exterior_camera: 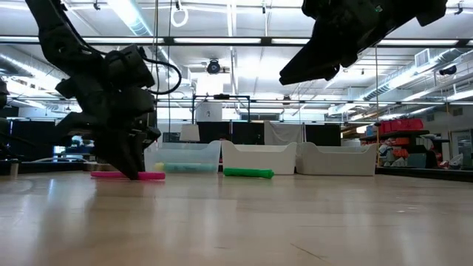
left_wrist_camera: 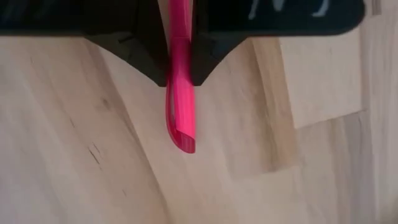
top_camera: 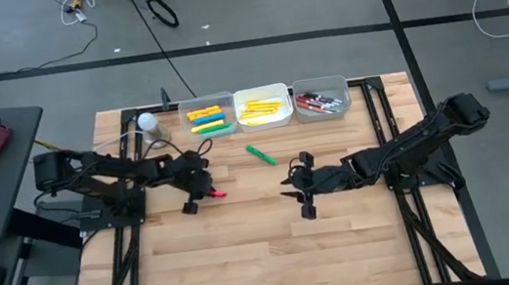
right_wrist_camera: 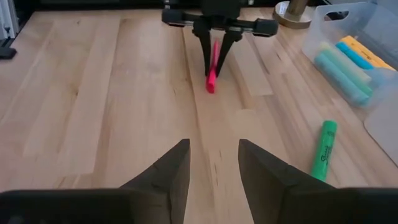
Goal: Pick & Place Markers
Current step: Put the pink pen into the white bin, then put the green highlighter pen into the transparent bin
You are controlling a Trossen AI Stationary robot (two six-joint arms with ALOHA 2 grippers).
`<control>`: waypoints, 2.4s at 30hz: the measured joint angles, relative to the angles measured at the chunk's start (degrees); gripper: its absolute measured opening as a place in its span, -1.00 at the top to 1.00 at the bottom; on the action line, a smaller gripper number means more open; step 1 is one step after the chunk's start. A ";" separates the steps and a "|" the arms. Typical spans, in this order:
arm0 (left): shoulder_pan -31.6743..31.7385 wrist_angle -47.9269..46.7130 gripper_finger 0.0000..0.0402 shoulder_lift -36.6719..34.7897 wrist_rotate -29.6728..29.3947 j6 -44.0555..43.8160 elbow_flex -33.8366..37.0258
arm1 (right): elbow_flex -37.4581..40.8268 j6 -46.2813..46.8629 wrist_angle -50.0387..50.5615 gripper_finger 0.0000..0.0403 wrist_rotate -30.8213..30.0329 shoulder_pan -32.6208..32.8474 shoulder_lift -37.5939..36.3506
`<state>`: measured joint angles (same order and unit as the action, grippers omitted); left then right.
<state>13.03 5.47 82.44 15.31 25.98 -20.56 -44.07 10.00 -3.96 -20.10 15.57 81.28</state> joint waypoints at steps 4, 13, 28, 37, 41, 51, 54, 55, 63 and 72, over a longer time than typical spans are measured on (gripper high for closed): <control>-1.18 0.92 0.76 1.21 -0.98 -3.50 -2.82 | 0.00 0.02 2.66 0.32 0.01 0.93 -0.55; -2.61 0.72 0.75 2.88 -3.53 -8.70 -18.46 | 0.00 1.56 10.32 0.32 0.03 3.08 -3.96; 11.02 3.85 0.74 35.91 0.12 1.39 -62.59 | 0.02 3.45 14.40 0.32 -3.50 4.35 -8.66; 19.80 -10.37 0.72 44.18 -0.91 3.83 -75.19 | 0.02 7.03 15.76 0.32 -3.48 4.77 -8.65; 22.49 -14.23 0.72 44.08 1.66 3.32 -75.73 | 0.02 7.13 15.73 0.32 -3.49 4.77 -8.65; 23.46 -26.30 0.68 44.36 -3.73 8.19 -75.75 | 0.02 5.00 15.26 0.32 -6.51 4.51 -8.65; 23.44 -27.21 0.67 44.36 -3.98 8.28 -75.75 | 0.02 4.86 15.05 0.32 -6.51 4.35 -8.63; 23.46 -27.14 0.66 44.36 -3.90 8.34 -75.75 | 0.02 4.72 15.05 0.32 -6.52 4.35 -8.66; 23.40 -24.12 0.38 44.36 -2.36 6.68 -75.75 | 0.02 4.80 15.01 0.32 -6.51 4.35 -8.63; 22.04 -19.19 0.23 43.11 1.10 2.68 -75.85 | 0.02 4.96 15.03 0.32 -6.51 4.35 -8.63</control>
<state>35.07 -13.72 125.55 16.41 28.66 -96.42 -44.05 14.96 11.07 -26.61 19.92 72.64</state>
